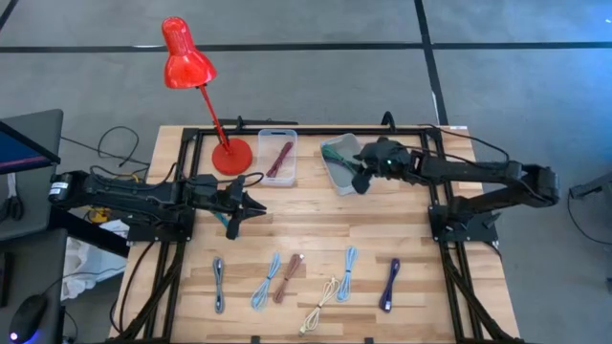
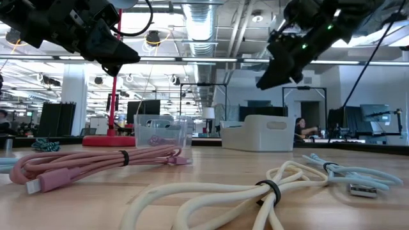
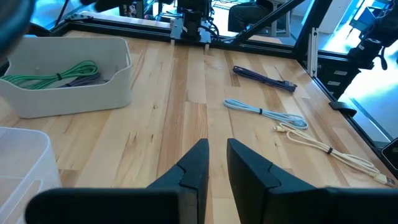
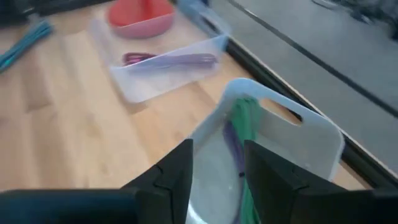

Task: Pick & Place USB Port
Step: Put the dark blue USB cable into the transparent bin

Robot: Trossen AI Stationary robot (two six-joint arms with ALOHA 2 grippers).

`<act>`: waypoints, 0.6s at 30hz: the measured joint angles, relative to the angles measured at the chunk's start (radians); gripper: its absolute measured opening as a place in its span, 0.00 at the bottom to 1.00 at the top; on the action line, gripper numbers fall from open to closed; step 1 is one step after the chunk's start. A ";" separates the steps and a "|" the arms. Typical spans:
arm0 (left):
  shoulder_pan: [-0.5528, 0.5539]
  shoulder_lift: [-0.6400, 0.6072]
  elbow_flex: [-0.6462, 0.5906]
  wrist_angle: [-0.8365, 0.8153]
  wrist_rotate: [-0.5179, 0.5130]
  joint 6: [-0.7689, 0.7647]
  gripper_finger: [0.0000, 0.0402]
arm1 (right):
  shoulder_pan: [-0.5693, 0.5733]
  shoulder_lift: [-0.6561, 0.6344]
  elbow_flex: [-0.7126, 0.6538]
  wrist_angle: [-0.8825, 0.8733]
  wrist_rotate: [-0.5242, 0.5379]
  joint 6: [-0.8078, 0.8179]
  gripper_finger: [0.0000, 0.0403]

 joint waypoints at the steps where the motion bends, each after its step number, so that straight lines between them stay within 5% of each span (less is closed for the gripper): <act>1: 0.000 0.000 0.000 0.000 0.000 0.000 0.14 | 0.022 -0.011 0.000 -0.013 0.000 -0.018 0.32; 13: 0.000 0.000 0.000 0.000 0.000 0.000 0.14 | 0.274 -0.061 0.000 -0.111 -0.004 -0.094 0.29; 18: 0.000 0.000 0.000 0.000 0.000 0.000 0.14 | 0.353 -0.061 0.000 -0.310 -0.004 -0.110 0.29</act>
